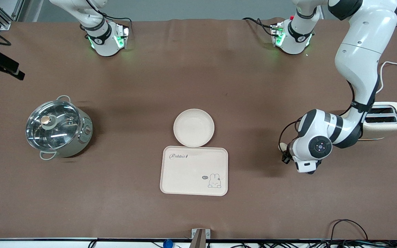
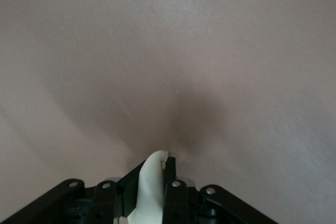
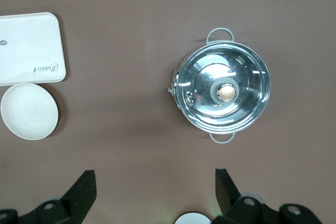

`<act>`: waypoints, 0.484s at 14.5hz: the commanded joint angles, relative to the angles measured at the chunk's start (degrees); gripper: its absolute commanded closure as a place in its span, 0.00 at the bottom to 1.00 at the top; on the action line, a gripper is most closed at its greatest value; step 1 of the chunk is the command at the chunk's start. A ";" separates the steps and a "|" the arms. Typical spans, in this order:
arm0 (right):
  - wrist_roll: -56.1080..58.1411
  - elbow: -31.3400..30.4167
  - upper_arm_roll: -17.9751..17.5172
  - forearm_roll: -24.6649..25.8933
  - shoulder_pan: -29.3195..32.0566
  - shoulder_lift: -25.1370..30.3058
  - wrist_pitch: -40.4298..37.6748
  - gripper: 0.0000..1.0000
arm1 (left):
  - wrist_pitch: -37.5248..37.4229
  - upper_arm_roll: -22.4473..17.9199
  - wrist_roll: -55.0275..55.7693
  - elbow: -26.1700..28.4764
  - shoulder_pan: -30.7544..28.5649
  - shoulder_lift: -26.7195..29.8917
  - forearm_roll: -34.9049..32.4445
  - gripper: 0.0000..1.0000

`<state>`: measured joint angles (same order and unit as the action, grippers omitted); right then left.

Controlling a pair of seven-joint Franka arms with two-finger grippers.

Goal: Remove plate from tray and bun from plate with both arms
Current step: 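Carry the bun toward the toaster and lower it with the left gripper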

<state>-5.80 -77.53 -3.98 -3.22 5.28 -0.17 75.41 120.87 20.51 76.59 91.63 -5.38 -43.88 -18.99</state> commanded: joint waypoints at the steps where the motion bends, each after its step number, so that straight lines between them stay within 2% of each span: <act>1: 2.36 -0.87 -0.06 0.76 1.40 1.05 -0.27 0.00 | 0.16 0.23 -1.27 -1.01 -0.94 0.02 -1.40 0.24; 2: 2.45 -1.13 -0.15 0.85 1.92 0.88 0.43 0.00 | -0.02 0.23 -1.19 -1.62 -0.94 0.11 -1.40 0.00; 4: 2.46 -1.31 -0.24 0.59 3.68 0.44 2.27 0.00 | -1.85 0.76 -2.15 -1.80 -0.86 1.60 -1.40 0.00; 7: 2.46 -1.40 -0.33 0.59 3.43 0.26 3.60 0.00 | -13.87 1.81 -12.29 -5.13 -1.03 9.14 -1.14 0.00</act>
<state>-3.91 -77.93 -3.47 -3.13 8.09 -0.59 77.98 114.40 21.44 70.60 87.51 -6.27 -41.20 -19.15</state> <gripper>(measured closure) 0.000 0.115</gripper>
